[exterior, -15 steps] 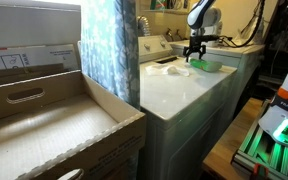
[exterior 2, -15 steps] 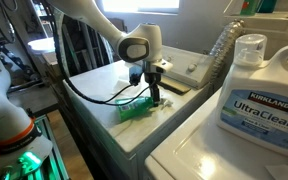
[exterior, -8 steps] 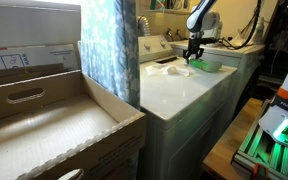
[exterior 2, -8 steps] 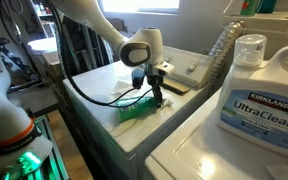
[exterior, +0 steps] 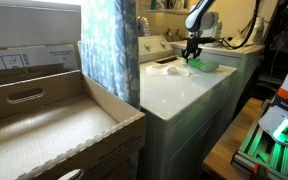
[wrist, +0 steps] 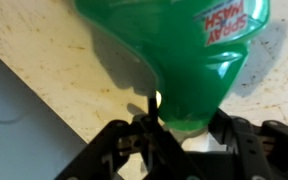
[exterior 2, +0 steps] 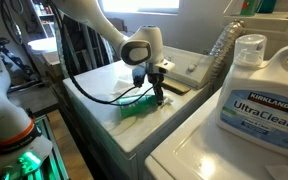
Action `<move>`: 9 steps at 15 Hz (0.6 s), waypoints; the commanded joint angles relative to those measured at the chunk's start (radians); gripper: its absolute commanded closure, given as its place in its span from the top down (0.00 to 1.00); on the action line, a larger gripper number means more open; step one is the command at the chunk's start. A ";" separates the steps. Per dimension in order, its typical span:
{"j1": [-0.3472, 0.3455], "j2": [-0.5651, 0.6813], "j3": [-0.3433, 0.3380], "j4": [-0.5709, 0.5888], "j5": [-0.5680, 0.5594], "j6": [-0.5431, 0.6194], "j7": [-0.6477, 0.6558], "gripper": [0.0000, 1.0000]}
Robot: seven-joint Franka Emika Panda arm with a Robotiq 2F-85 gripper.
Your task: Set the green bottle upright on the table
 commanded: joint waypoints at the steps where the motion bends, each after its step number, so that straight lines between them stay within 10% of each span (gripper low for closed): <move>1: 0.027 -0.050 -0.011 -0.017 -0.045 0.031 0.015 0.23; 9: 0.084 -0.215 -0.003 -0.100 -0.285 0.152 0.131 0.23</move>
